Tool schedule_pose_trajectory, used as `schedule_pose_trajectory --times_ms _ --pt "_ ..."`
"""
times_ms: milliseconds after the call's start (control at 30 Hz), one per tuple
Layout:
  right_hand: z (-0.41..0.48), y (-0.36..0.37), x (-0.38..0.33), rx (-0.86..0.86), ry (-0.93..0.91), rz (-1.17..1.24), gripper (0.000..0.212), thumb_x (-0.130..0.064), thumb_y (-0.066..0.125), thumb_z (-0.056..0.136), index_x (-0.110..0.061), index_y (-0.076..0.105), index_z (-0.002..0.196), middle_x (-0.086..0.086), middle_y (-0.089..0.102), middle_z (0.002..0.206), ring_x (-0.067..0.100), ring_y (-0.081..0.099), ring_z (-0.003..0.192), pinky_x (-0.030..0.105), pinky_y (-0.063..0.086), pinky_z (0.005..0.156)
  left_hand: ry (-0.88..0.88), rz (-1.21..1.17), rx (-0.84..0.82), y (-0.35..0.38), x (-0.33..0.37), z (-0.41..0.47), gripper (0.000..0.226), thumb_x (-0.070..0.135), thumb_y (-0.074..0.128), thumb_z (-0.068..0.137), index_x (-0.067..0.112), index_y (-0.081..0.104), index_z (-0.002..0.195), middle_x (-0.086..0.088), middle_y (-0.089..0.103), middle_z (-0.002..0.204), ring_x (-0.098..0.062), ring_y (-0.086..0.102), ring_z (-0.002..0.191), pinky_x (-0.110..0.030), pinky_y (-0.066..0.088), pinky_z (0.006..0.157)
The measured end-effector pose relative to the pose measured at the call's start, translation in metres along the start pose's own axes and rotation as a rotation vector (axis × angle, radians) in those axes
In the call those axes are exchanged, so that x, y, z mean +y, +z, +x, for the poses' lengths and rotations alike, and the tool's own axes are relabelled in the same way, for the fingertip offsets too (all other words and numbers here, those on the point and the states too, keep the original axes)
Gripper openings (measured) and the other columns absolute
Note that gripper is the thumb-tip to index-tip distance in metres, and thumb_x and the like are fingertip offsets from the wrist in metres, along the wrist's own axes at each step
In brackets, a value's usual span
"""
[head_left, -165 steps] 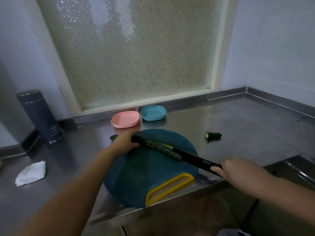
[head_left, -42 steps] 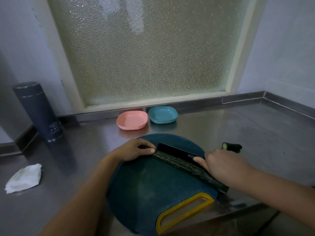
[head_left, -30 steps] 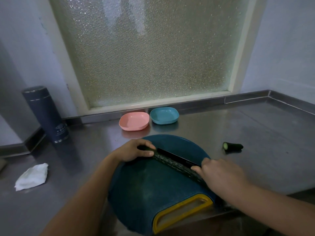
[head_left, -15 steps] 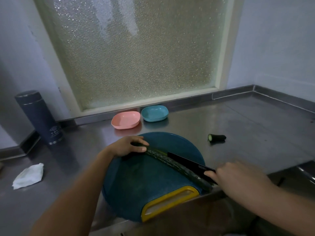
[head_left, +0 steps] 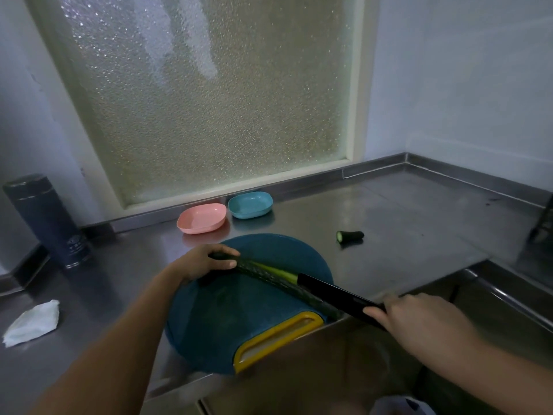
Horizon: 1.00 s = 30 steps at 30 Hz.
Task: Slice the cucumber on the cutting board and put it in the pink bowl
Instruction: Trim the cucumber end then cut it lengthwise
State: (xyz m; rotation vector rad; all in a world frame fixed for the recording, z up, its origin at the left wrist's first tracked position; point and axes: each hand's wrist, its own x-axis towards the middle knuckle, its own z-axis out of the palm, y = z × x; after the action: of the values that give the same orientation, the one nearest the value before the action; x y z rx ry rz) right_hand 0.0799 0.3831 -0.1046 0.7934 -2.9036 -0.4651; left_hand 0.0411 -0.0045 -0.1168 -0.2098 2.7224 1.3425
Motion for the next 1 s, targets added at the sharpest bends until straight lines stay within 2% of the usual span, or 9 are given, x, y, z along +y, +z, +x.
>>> schedule_pose_trajectory --times_ms 133,200,300,400,500,600,667,733,1000 --pt "0.001 -0.001 0.004 0.118 0.008 0.110 0.048 -0.061 0.024 0.095 -0.027 0.058 0.090 -0.006 0.041 0.059 0.009 0.040 0.053 0.024 0.028 0.047 0.013 -0.025 0.026 0.001 -0.002 -0.006 0.019 0.021 0.069 0.082 0.032 0.067 0.098 0.003 0.060 0.116 -0.015 0.052 0.113 -0.033 0.035 0.105" --pt "0.012 0.007 0.014 0.203 -0.002 0.049 0.042 -0.059 0.053 0.086 -0.021 0.061 0.072 -0.003 0.050 0.050 0.011 0.044 0.041 0.025 0.025 0.040 0.024 -0.035 0.034 0.000 -0.004 -0.009 0.019 0.021 0.069 0.082 0.032 0.068 0.098 0.005 0.061 0.115 -0.013 0.053 0.111 -0.035 0.036 0.106" --pt "0.022 0.024 0.024 0.286 0.026 0.077 0.047 -0.052 0.082 0.057 -0.017 0.052 0.046 0.000 0.034 0.027 0.013 0.033 0.018 0.012 0.004 0.039 0.053 -0.023 0.042 0.001 -0.005 -0.010 0.020 0.019 0.068 0.083 0.032 0.067 0.098 0.015 0.059 0.112 -0.006 0.052 0.108 -0.028 0.035 0.102" --pt "0.027 0.024 0.016 0.429 -0.015 0.087 0.054 -0.057 0.056 0.081 -0.017 0.048 0.046 -0.002 0.032 0.027 0.015 0.031 0.017 0.010 -0.002 0.047 0.080 0.001 0.029 0.000 -0.005 -0.012 0.022 0.018 0.067 0.084 0.034 0.065 0.099 0.025 0.053 0.107 0.004 0.049 0.102 -0.021 0.031 0.096" --pt "0.031 0.024 -0.003 0.527 -0.031 0.134 0.057 -0.058 0.028 0.085 -0.019 0.047 0.048 -0.005 0.025 0.030 0.013 0.032 0.018 0.012 0.004 0.040 0.087 0.029 0.026 -0.004 -0.007 -0.012 0.022 0.020 0.068 0.083 0.034 0.065 0.101 0.025 0.055 0.106 0.004 0.051 0.101 -0.014 0.034 0.092" --pt "0.039 0.025 -0.009 0.472 -0.048 0.168 0.056 -0.060 0.042 0.086 -0.018 0.048 0.049 -0.007 0.015 0.038 0.012 0.030 0.018 0.014 0.010 0.033 0.094 0.026 0.028 -0.007 -0.008 -0.010 0.023 0.020 0.069 0.082 0.032 0.066 0.102 0.015 0.061 0.107 0.006 0.053 0.098 -0.010 0.038 0.089" --pt "0.039 0.025 -0.013 0.380 -0.041 0.089 0.045 -0.057 0.054 0.077 -0.018 0.053 0.055 -0.006 0.020 0.037 0.012 0.035 0.022 0.019 0.021 0.028 0.100 0.043 0.021 -0.007 -0.008 -0.010 0.023 0.021 0.069 0.083 0.031 0.065 0.103 0.015 0.061 0.106 0.007 0.053 0.096 -0.002 0.037 0.079" --pt "0.042 0.023 -0.018 0.331 -0.015 0.036 0.044 -0.059 0.045 0.081 -0.020 0.056 0.065 -0.003 0.035 0.038 0.013 0.043 0.029 0.024 0.030 0.030 0.101 0.051 0.012 -0.008 -0.009 -0.009 0.023 0.021 0.069 0.083 0.032 0.065 0.103 0.018 0.061 0.105 0.009 0.053 0.094 0.002 0.036 0.073" --pt "0.071 -0.004 -0.037 0.520 -0.034 0.089 0.062 -0.056 0.028 0.087 -0.013 0.050 0.048 0.001 0.033 0.027 0.018 0.032 0.018 0.011 -0.002 0.049 0.036 0.131 0.108 -0.023 -0.024 -0.005 0.028 0.023 0.073 0.079 0.032 0.062 0.104 0.009 0.059 0.109 -0.008 0.052 0.103 -0.022 0.035 0.093"
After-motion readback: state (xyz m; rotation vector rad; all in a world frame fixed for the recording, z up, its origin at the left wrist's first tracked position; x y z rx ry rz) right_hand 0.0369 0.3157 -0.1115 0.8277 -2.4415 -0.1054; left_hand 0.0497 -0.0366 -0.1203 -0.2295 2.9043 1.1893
